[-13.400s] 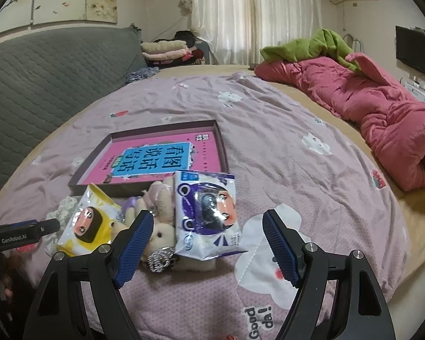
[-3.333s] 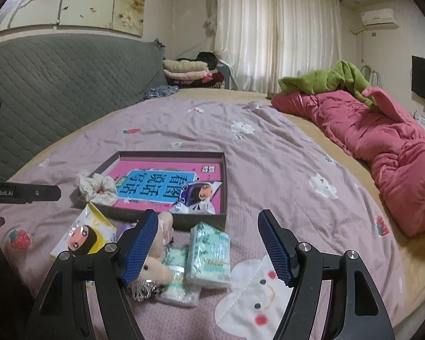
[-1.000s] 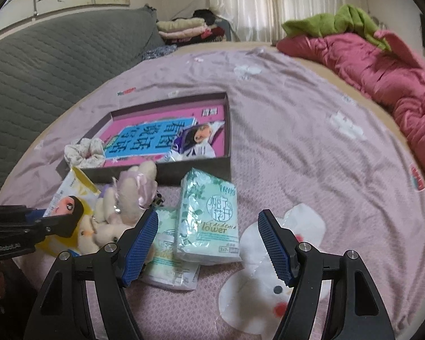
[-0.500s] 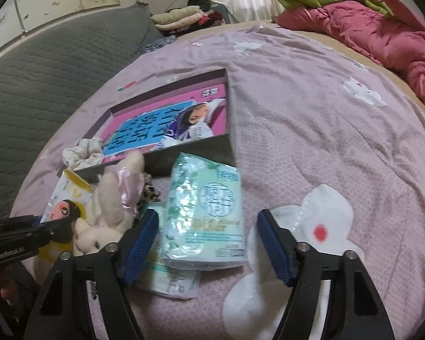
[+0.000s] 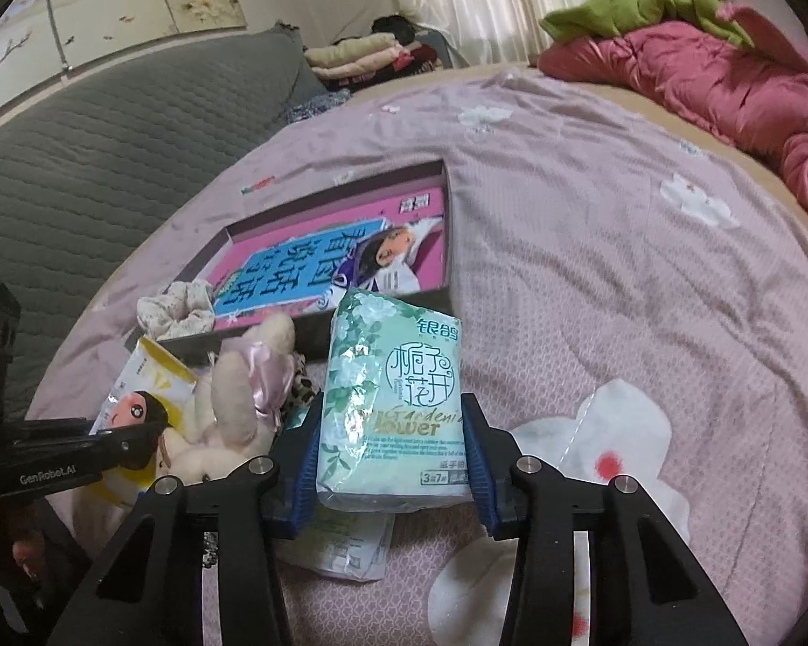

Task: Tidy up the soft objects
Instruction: 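Grasp the white cartoon packet with the left tool while the right grasps the tissue pack, then carry the white packet with the left tool while the right carries the tissue pack toward the box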

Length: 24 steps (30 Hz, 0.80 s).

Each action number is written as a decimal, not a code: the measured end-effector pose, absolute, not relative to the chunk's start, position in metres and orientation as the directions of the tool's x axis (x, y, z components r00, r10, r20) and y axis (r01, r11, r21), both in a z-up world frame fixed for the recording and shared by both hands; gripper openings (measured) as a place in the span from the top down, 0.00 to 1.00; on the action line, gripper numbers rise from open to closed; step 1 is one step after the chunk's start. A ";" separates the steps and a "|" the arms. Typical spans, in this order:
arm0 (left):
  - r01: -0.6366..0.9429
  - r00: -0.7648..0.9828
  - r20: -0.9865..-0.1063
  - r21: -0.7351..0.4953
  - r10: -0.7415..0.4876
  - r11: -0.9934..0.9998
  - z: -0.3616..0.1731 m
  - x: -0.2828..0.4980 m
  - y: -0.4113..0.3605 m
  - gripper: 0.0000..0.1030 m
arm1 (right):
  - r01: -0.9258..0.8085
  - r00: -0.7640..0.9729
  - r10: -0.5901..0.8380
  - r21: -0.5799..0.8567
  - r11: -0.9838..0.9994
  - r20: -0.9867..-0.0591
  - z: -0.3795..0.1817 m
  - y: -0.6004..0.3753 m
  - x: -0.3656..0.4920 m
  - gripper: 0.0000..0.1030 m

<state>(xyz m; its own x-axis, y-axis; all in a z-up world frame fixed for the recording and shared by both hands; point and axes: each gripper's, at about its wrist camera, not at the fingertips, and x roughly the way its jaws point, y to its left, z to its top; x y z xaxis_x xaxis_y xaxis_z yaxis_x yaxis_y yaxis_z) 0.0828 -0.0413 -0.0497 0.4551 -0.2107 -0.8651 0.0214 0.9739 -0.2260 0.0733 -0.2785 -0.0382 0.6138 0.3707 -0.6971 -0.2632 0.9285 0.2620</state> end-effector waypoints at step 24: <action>0.024 0.577 -0.786 -0.254 -0.221 0.967 -0.003 0.071 -0.029 0.86 | -0.275 0.711 0.340 0.201 0.940 -0.616 -0.003 -0.281 0.057 0.55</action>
<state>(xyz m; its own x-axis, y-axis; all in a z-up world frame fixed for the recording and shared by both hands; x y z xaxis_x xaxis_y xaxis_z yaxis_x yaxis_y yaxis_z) 0.0706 -0.0293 -0.0026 0.5775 -0.2211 -0.7859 0.0241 0.9668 -0.2543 0.0572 -0.2815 -0.0033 0.7109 0.3397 -0.6158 -0.2749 0.9402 0.2012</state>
